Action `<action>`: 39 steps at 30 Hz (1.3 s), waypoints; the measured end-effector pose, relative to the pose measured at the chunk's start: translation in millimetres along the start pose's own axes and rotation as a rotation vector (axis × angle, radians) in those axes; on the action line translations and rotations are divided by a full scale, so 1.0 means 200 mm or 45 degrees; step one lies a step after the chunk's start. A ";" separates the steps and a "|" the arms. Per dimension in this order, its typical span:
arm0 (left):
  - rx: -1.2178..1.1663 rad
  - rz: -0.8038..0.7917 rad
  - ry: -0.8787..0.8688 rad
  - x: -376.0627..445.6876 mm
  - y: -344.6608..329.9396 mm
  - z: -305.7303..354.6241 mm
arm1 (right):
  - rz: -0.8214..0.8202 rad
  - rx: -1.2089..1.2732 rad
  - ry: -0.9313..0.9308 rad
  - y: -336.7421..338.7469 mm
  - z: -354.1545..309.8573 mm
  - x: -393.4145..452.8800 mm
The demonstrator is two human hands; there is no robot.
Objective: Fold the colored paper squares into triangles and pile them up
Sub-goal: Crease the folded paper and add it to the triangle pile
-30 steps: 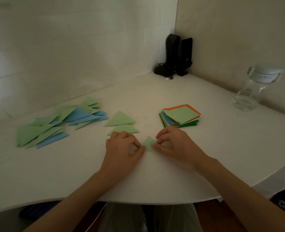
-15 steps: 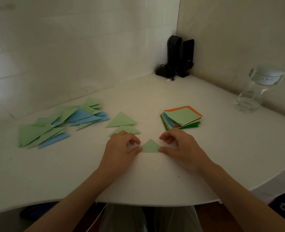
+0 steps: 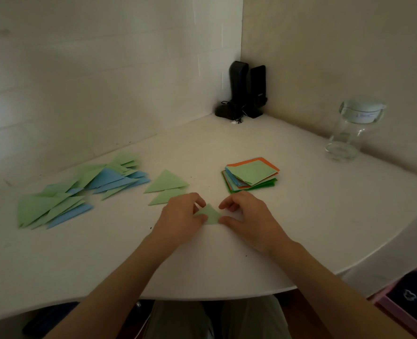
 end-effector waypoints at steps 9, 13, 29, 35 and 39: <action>-0.255 0.387 0.046 0.15 0.32 -0.16 | 0.358 -0.348 -0.157 0.26 0.19 0.16; -0.193 0.518 0.109 0.26 0.44 -0.28 | 0.264 -0.444 -0.198 0.22 0.24 0.20; -0.069 0.535 0.049 0.32 0.35 -0.40 | 0.376 -0.098 -0.522 0.25 0.26 0.18; -0.283 0.434 -0.459 0.15 0.30 -0.05 | 0.541 -0.251 -0.276 0.35 0.05 0.09; -0.283 0.146 -0.804 -0.01 0.14 0.13 | 0.508 -0.478 0.020 0.22 -0.14 0.00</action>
Point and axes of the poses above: each hand's wrist, its own x-axis towards the middle knuckle, its own y-axis out of the back of the hand, z = x × y, the point moved 7 cm from there along x, towards the middle knuckle, and after that the axes turned 9 degrees about -x, right-handed, at the moved point
